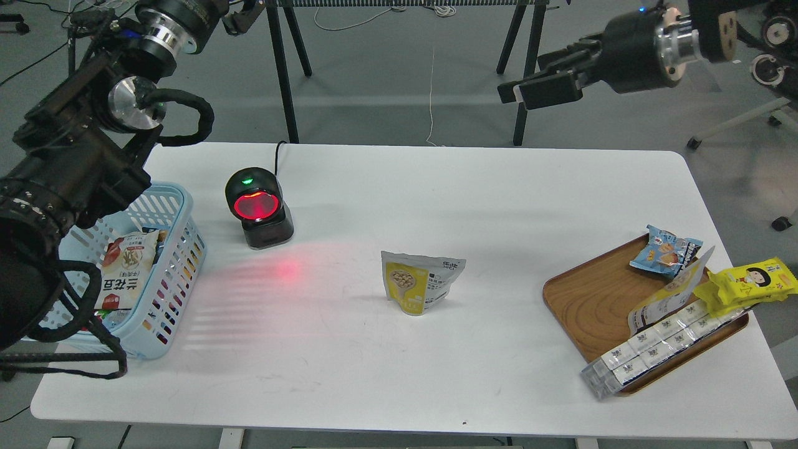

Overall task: Scan snack and place in basket
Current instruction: 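Release the pouch on the table and raise the right arm away, then swing the left gripper over toward the standing yellow pouch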

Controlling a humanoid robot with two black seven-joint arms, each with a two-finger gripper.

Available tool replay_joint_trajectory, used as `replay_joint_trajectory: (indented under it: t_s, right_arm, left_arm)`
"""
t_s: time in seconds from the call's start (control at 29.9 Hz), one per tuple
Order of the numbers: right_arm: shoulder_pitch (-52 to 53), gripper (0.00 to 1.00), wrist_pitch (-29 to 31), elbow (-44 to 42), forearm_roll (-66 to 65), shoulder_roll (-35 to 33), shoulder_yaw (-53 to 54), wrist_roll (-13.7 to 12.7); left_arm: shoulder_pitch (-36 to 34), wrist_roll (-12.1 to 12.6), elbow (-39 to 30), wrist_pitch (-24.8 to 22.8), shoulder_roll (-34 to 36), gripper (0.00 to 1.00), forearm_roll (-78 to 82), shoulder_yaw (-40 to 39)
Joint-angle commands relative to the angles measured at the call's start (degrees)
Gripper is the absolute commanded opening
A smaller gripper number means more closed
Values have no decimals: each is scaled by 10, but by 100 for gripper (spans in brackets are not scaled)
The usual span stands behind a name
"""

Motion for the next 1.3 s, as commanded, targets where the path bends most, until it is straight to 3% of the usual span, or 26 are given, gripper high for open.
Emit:
replay_joint_trajectory:
  t_s: [0.0,0.2,0.6,0.8,1.04,1.1,1.2,1.27]
  right_arm:
    - [-44,98,-28,-29,78,-19,25,0]
    - [-93,99,-34,-142,295,-14,82,0]
    - [-176,99,-30,-227,575,-14,87,0]
    - [-233,99,-3,-283,741,17,89,0]
    - [-292,99,19,-311,907,34,122,0]
    - [-316,99,19,-328,932,47,162,0]
    - [-346,99,19,-377,939,89,248,0]
    - [-352,99,19,-421,940,124,297,0]
  left_arm:
    - [-7,0,-5,0,-14,100,73,0]
    - [-15,3,-99,0,17,100,218,16]
    - [-36,-1,-291,0,37,99,538,16]
    - [-31,1,-417,0,93,99,645,34]
    - [-36,-8,-457,0,83,97,826,83]
    - [-38,-28,-457,0,78,93,888,96]
    - [-57,-87,-457,0,68,91,996,146]
    - [-65,-111,-457,0,58,90,1062,177]
